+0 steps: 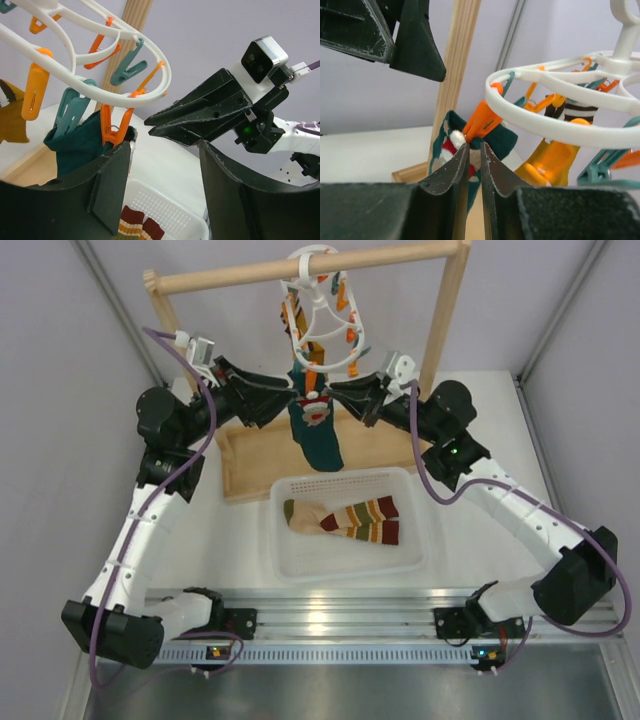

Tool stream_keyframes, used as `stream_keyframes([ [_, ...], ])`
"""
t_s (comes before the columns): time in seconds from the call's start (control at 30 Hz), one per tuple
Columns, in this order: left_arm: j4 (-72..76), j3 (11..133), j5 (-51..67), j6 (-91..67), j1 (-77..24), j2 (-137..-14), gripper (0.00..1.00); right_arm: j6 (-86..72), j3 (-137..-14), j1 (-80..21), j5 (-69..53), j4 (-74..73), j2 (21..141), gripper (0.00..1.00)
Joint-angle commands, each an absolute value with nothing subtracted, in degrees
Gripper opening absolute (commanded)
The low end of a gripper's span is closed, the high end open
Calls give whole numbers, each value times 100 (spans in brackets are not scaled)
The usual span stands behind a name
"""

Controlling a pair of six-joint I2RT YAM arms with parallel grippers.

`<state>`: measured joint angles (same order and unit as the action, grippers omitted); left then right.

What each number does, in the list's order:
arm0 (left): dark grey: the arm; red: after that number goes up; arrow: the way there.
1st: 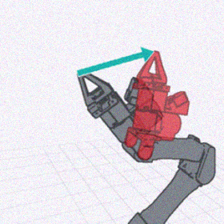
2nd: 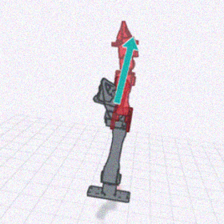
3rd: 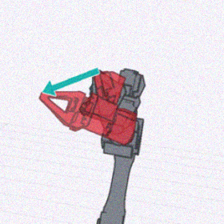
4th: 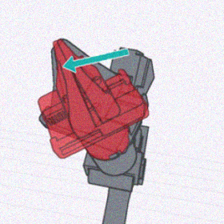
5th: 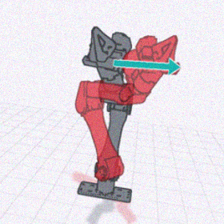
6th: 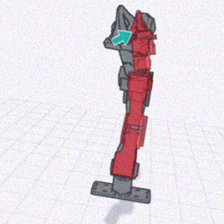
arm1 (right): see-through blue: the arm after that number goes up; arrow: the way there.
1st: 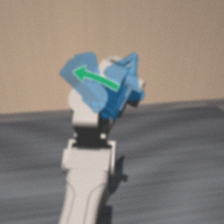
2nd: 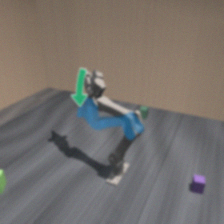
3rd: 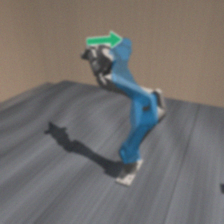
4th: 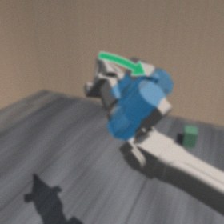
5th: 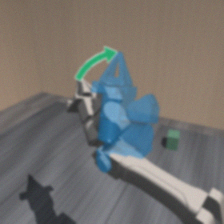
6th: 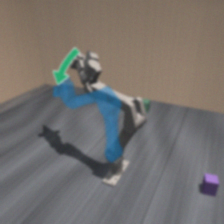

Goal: Clip the socks to the hanger
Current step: Open the clamp at the hanger.

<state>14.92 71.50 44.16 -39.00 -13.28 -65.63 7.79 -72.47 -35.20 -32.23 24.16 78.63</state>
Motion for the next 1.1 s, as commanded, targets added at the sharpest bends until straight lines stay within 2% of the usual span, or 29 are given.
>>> stream_keyframes([
  [0.0,1547,7409,4412,-3779,-1397,-6609,62,748,-7059,-3551,-3015,2259,7515,14],
  [0.13,1582,7453,4386,-3736,-1485,-6776,62,738,-6716,-3525,-2979,2101,7278,18],
  [0.37,1573,7629,3921,-3744,-1810,-7031,60,352,-6425,-2849,-2812,2074,7005,35],
  [0.47,1573,7620,3385,-3972,-1819,-7101,61,299,-6635,-2488,-2830,2170,7136,49],
  [0.63,1898,7506,2971,-4200,-1828,-7102,60,-746,-7382,-2014,-2874,2679,7681,47],
  [0.73,1986,7471,3023,-4201,-1881,-7137,55,-1045,-7786,-2013,-2891,3198,8041,45],
  [0.93,2004,7383,3050,-4280,-1898,-7058,55,-1266,-8621,-2074,-3189,3243,8666,45],
  [0.97,1978,7383,3041,-4272,-1898,-7023,55,-1248,-8666,-2109,-3277,3243,8692,43],
  [1.0,1969,7392,3006,-4254,-1898,-7005,54,-1196,-8683,-2135,-3374,3243,8710,37],
  [1.07,1942,7392,2997,-4254,-1898,-6961,54,-1073,-8614,-2267,-3621,3208,8684,32],
])
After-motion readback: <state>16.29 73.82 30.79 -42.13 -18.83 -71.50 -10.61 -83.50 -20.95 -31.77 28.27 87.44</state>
